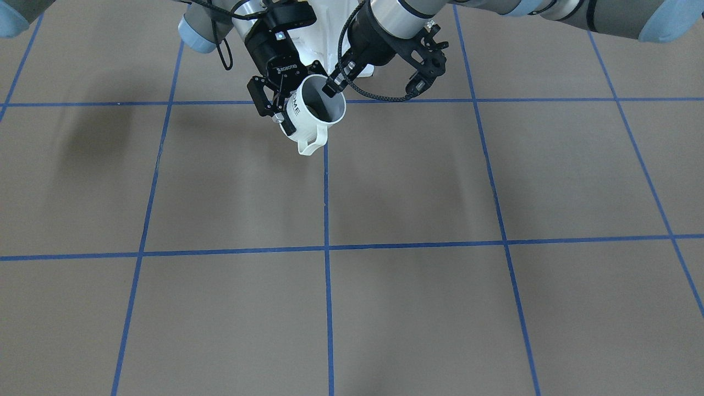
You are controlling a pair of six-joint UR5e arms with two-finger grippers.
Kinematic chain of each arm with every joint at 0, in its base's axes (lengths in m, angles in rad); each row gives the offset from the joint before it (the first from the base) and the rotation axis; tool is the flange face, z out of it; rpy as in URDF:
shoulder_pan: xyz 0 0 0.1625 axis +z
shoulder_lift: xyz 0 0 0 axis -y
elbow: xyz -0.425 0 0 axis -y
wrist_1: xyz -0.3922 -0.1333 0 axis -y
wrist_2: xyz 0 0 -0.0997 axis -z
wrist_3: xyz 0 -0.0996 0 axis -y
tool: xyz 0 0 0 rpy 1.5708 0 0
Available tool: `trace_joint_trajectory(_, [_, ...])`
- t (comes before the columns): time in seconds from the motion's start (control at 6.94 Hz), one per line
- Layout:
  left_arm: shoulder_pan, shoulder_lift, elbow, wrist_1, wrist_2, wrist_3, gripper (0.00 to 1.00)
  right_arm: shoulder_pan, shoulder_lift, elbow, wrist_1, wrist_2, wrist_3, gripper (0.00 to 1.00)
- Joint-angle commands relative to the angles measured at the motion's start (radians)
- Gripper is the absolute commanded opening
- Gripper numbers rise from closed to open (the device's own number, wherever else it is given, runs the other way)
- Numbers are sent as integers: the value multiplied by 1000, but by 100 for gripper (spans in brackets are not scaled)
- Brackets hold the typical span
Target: Left arm hands cup to right arm to dump lemon
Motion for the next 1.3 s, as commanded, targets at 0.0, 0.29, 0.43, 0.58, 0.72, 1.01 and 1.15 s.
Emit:
trace_joint_trajectory(0.0, [0,11,3,-73,-2,14,41,-1,4,3,-5,-2,14,35])
trace_joint_trajectory(0.29, [-4,13,1,-72,-1,58,100,2,-5,3,-5,-2,12,31])
trace_joint_trajectory(0.43, [-22,30,3,-64,-1,107,100,5,-10,3,-5,-2,12,31])
trace_joint_trajectory(0.58, [-64,68,7,-65,-4,187,100,5,-23,3,0,-2,12,31])
trace_joint_trajectory(0.72, [-88,100,17,-64,-28,279,100,6,-43,1,-5,0,9,32])
trace_joint_trajectory(1.01, [-180,171,17,-62,-125,449,100,19,-95,0,-6,0,14,32])
trace_joint_trajectory(1.15, [-216,233,9,-64,-137,565,100,32,-111,-3,-40,0,24,22])
